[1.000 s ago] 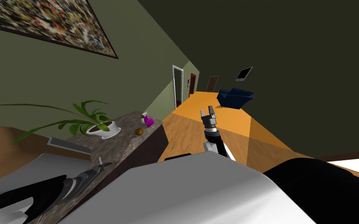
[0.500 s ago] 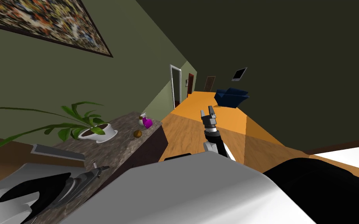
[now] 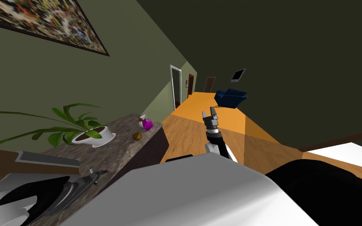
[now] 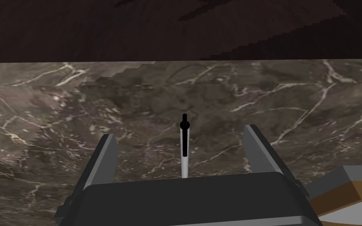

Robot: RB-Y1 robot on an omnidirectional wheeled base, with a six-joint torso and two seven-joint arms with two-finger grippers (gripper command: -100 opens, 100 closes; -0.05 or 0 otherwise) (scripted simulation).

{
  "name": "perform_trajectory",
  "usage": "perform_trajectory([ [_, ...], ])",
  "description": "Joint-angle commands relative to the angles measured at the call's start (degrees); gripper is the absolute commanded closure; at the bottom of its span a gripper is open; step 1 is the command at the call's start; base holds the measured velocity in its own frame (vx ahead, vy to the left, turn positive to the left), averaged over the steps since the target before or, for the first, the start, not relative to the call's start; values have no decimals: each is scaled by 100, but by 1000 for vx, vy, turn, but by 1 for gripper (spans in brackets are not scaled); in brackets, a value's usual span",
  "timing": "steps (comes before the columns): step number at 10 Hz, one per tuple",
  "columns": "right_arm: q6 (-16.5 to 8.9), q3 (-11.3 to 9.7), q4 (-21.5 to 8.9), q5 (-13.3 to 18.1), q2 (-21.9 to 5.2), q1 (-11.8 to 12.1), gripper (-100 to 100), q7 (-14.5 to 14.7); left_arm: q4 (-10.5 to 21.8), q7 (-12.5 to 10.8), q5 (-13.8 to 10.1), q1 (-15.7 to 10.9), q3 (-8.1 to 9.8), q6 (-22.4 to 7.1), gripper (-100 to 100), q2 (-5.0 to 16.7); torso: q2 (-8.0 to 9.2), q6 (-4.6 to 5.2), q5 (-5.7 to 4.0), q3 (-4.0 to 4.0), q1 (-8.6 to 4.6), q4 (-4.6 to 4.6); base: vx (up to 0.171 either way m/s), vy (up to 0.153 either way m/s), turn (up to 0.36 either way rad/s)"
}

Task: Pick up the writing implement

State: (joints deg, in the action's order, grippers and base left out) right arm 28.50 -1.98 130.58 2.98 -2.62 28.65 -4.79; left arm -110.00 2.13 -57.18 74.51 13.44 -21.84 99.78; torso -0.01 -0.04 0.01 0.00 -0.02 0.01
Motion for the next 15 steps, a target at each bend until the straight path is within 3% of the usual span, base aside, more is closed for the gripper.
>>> perform_trajectory([
  [1,0,0,0,0,0,0,0,0,82,-42,37,-92,-183,89,-100,-3,0,0,0,0,0,0,4,0,-94],
  [4,0,0,0,0,0,0,0,0,198,-44,173,-138,-399,186,-100,-271,0,-1,0,0,0,0,4,-2,-100],
  [6,0,0,0,0,0,1,0,0,198,-44,173,-138,-399,186,-100,-271,0,-3,0,0,0,0,1,0,-18],
  [9,0,0,0,0,0,0,0,0,393,-49,399,-214,-758,347,-100,-718,0,-1,0,0,0,0,6,-4,-184],
  [10,0,0,0,0,0,0,0,0,313,-72,369,-169,-636,267,-100,-630,-1,1,2,-1,1,0,1,2,-32],
  [11,0,1,0,0,0,1,0,0,319,-69,372,-157,-635,279,100,-641,-3,1,5,-1,7,1,0,0,0],
  [15,0,1,0,0,0,1,0,0,318,-71,370,-158,-635,277,100,-641,-5,2,6,-2,9,0,0,0,0],
])
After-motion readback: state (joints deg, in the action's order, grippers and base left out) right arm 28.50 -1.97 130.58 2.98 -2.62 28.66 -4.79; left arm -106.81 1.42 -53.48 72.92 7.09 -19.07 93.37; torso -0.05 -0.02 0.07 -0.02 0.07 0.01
